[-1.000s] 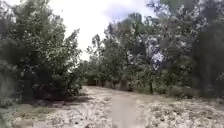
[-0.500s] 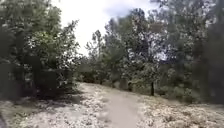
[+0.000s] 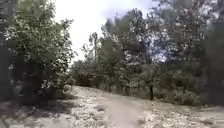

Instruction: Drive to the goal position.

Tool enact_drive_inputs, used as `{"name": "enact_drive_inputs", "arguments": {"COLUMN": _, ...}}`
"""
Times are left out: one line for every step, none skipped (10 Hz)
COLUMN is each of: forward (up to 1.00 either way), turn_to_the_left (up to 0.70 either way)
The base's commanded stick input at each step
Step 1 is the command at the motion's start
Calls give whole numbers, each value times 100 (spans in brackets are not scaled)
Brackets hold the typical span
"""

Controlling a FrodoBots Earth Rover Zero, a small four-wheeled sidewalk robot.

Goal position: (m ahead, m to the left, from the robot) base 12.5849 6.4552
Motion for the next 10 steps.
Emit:
{"name": "enact_drive_inputs", "arguments": {"forward": 85, "turn_to_the_left": 0}}
{"name": "enact_drive_inputs", "arguments": {"forward": 85, "turn_to_the_left": 12}}
{"name": "enact_drive_inputs", "arguments": {"forward": 85, "turn_to_the_left": 31}}
{"name": "enact_drive_inputs", "arguments": {"forward": 85, "turn_to_the_left": 34}}
{"name": "enact_drive_inputs", "arguments": {"forward": 85, "turn_to_the_left": 34}}
{"name": "enact_drive_inputs", "arguments": {"forward": 85, "turn_to_the_left": 30}}
{"name": "enact_drive_inputs", "arguments": {"forward": 85, "turn_to_the_left": 11}}
{"name": "enact_drive_inputs", "arguments": {"forward": 85, "turn_to_the_left": 0}}
{"name": "enact_drive_inputs", "arguments": {"forward": 85, "turn_to_the_left": 5}}
{"name": "enact_drive_inputs", "arguments": {"forward": 85, "turn_to_the_left": 34}}
